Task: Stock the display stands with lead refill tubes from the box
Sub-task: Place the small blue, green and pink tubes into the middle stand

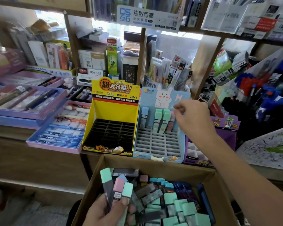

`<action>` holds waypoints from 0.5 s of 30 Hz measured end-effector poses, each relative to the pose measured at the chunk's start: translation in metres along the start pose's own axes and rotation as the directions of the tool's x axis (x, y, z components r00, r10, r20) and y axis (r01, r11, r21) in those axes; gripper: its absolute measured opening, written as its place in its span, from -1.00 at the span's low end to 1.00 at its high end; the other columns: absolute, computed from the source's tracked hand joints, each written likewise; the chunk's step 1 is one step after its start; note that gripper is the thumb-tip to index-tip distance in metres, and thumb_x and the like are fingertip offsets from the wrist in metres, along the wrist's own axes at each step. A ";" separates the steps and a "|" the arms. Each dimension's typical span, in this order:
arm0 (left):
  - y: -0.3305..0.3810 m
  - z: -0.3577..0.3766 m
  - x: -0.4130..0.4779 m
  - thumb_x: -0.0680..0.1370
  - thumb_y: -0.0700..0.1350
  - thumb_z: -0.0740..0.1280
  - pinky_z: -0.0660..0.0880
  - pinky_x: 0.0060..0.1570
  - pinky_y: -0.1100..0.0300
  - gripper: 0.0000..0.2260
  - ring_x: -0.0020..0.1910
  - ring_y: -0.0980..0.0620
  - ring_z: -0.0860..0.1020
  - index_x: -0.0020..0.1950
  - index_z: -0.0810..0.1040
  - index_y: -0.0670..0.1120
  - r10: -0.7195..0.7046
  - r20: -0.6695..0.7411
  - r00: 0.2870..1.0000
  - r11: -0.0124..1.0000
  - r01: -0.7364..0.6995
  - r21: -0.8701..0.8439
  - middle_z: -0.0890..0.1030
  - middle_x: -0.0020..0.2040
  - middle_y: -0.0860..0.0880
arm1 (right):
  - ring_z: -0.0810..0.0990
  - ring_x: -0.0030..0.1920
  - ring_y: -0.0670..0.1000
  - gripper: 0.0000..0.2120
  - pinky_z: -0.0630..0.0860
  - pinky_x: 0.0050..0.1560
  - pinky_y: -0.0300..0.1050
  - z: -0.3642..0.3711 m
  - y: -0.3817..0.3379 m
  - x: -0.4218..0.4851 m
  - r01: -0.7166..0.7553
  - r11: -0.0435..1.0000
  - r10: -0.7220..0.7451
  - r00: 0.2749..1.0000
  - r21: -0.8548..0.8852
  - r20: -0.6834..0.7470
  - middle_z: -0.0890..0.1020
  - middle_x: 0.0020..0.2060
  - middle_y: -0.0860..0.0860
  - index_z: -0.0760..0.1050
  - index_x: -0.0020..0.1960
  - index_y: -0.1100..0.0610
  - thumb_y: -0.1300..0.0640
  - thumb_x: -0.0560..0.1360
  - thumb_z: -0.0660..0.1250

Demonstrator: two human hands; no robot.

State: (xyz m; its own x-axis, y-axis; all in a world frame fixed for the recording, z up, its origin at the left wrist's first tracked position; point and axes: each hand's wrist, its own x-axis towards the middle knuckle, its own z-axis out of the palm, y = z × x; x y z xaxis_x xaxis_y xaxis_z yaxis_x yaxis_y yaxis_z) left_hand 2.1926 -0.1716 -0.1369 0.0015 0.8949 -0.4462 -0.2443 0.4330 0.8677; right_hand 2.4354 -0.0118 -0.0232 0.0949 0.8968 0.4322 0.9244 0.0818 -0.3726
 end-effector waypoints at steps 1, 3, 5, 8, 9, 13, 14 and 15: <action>0.000 0.002 -0.001 0.51 -0.39 0.39 0.56 -0.45 0.29 -0.79 -0.42 -0.09 0.67 0.09 0.65 -0.19 0.027 0.025 0.999 0.999 -0.028 0.035 0.70 -0.31 -0.25 | 0.70 -0.08 0.04 -0.87 0.63 0.06 -0.03 -0.003 -0.005 -0.009 0.026 0.997 -0.025 1.000 0.077 -0.012 0.75 -0.12 0.06 0.72 0.06 0.19 0.21 0.58 0.40; 0.003 0.002 -0.003 0.52 -0.38 0.36 0.61 -0.40 0.23 -0.75 -0.41 -0.09 0.67 0.12 0.64 -0.13 0.036 0.046 0.998 0.999 -0.036 0.003 0.70 -0.27 -0.27 | 0.69 -0.18 -0.13 -0.93 0.64 -0.04 -0.23 -0.005 -0.014 -0.033 0.043 0.967 -0.061 0.996 0.252 0.064 0.74 -0.21 -0.07 0.74 -0.02 0.11 0.20 0.55 0.47; 0.004 -0.001 -0.003 0.49 -0.30 0.39 0.66 -0.27 0.07 -0.72 -0.33 -0.17 0.67 0.16 0.64 -0.06 0.057 0.065 0.996 0.998 -0.059 0.029 0.71 -0.19 -0.30 | 0.69 -0.25 -0.17 -0.94 0.63 -0.17 -0.31 -0.001 -0.021 -0.059 0.007 0.912 -0.107 0.969 0.410 0.221 0.72 -0.30 -0.12 0.73 -0.09 0.03 0.16 0.53 0.50; 0.007 -0.001 -0.006 0.52 -0.28 0.42 0.62 -0.21 0.26 -0.79 -0.26 0.03 0.71 0.11 0.64 -0.07 0.060 0.098 0.993 0.985 -0.075 0.155 0.75 -0.20 -0.10 | 0.62 -0.42 -0.18 -0.88 0.51 -0.38 -0.35 0.013 -0.025 -0.096 -0.168 0.826 -0.142 0.861 0.538 0.488 0.73 -0.31 -0.06 0.71 -0.15 -0.01 0.05 0.56 0.47; 0.007 -0.003 -0.009 0.54 -0.30 0.40 0.58 -0.29 0.34 -0.84 -0.29 0.11 0.70 0.09 0.63 -0.13 0.070 0.139 0.988 0.982 -0.093 0.164 0.75 -0.23 -0.07 | 0.60 -0.45 -0.16 -0.86 0.48 -0.42 -0.34 0.019 -0.026 -0.106 -0.238 0.806 -0.141 0.812 0.542 0.566 0.73 -0.30 -0.04 0.71 -0.15 0.00 0.00 0.57 0.46; 0.006 0.002 -0.008 0.39 -0.16 0.51 0.57 -0.29 0.19 -0.75 -0.30 -0.03 0.69 0.07 0.72 -0.05 0.056 0.082 0.995 0.995 -0.062 0.074 0.72 -0.18 -0.23 | 0.64 -0.36 0.00 -0.81 0.50 -0.44 -0.22 0.039 -0.031 -0.135 -0.458 0.724 -0.133 0.642 0.517 0.755 0.75 -0.21 0.09 0.71 -0.06 0.04 -0.08 0.55 0.47; 0.007 0.003 -0.010 0.33 -0.08 0.55 0.57 -0.22 0.10 -0.68 -0.28 -0.09 0.68 0.08 0.73 0.02 0.044 0.082 0.996 0.996 -0.050 0.068 0.72 -0.16 -0.25 | 0.65 -0.34 0.04 -0.81 0.52 -0.43 -0.19 0.043 -0.032 -0.139 -0.492 0.696 -0.136 0.625 0.523 0.769 0.75 -0.20 0.14 0.71 -0.05 0.07 -0.06 0.54 0.49; 0.007 0.004 -0.010 0.29 -0.02 0.59 0.56 -0.19 0.05 -0.64 -0.27 -0.11 0.67 0.08 0.73 0.09 0.050 0.112 0.992 0.997 -0.057 0.056 0.72 -0.16 -0.25 | 0.64 -0.32 0.06 -0.83 0.53 -0.41 -0.17 0.045 -0.033 -0.142 -0.517 0.669 -0.141 0.616 0.534 0.775 0.75 -0.19 0.18 0.71 -0.05 0.09 -0.02 0.54 0.50</action>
State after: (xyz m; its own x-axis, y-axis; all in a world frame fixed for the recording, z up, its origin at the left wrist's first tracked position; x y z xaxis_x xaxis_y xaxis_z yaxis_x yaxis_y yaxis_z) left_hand 2.1945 -0.1771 -0.1261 0.0980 0.9219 -0.3748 -0.1897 0.3870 0.9023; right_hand 2.3748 -0.1218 -0.1094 -0.3582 0.8781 -0.3172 0.3725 -0.1771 -0.9110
